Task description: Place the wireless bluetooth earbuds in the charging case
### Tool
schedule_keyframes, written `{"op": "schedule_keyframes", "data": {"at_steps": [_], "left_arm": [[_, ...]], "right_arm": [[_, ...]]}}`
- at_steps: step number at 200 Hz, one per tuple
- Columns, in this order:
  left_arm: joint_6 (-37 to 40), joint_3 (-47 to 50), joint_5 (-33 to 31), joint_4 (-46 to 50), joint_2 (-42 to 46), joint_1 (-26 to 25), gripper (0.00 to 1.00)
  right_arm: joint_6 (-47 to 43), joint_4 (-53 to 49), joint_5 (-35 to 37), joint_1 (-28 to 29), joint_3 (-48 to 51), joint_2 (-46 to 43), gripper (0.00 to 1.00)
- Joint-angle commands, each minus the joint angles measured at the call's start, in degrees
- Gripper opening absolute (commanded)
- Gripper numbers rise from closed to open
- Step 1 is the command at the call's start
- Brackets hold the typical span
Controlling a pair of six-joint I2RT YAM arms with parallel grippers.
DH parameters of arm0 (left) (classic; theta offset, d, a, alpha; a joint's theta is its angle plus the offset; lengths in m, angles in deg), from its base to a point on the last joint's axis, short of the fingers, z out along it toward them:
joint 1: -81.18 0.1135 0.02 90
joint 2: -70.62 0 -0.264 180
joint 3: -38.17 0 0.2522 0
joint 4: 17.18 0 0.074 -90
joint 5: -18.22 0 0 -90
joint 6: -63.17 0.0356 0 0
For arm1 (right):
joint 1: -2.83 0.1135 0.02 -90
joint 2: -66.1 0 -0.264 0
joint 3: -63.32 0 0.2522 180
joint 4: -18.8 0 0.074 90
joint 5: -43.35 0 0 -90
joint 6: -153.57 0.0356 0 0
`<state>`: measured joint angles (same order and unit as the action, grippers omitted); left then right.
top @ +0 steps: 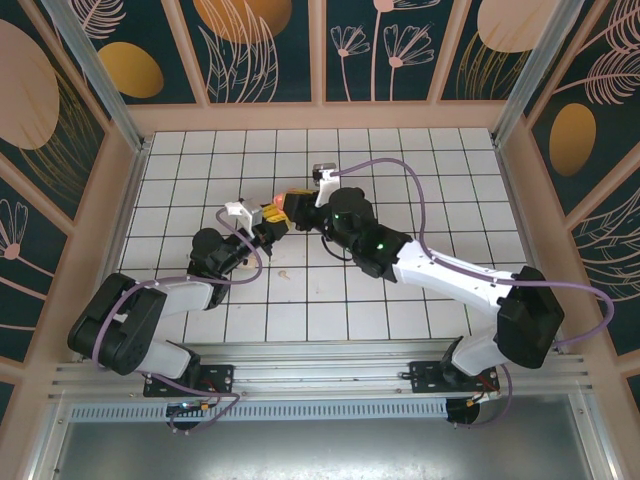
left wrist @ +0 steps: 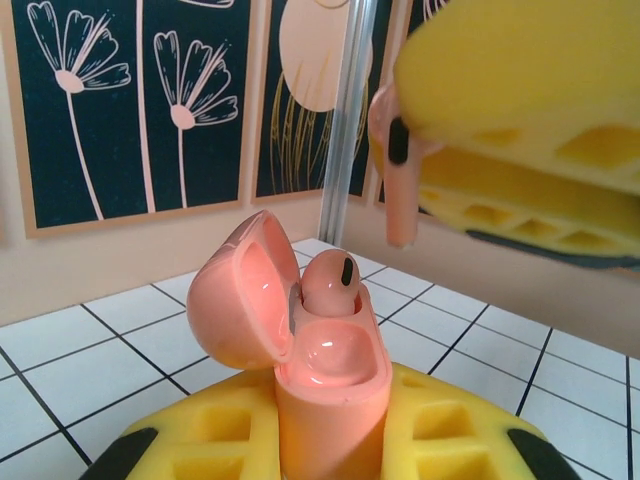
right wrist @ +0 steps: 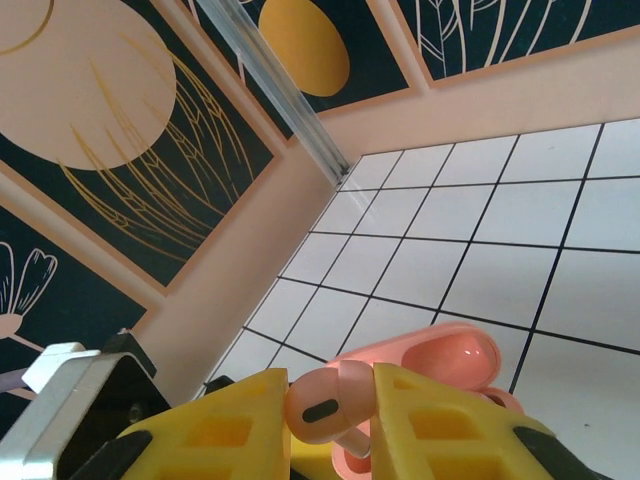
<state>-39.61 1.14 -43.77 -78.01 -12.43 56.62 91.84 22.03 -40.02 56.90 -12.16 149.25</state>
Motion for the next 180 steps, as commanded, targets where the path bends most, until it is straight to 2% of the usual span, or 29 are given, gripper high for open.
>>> {"op": "schedule_keyframes", "data": {"at_steps": [1, 180], "left_arm": [[-1.8, -1.1, -0.7, -4.3, -0.4, -0.5, 0.0], [-1.8, -2.5, -2.0, -4.2, 0.4, -1.0, 0.0]], "right_arm": [[0.8, 3.9, 1.7, 0.4, 0.8, 0.6, 0.24], [1.9, 3.8, -0.9, 1.4, 0.5, 3.7, 0.24]]}}
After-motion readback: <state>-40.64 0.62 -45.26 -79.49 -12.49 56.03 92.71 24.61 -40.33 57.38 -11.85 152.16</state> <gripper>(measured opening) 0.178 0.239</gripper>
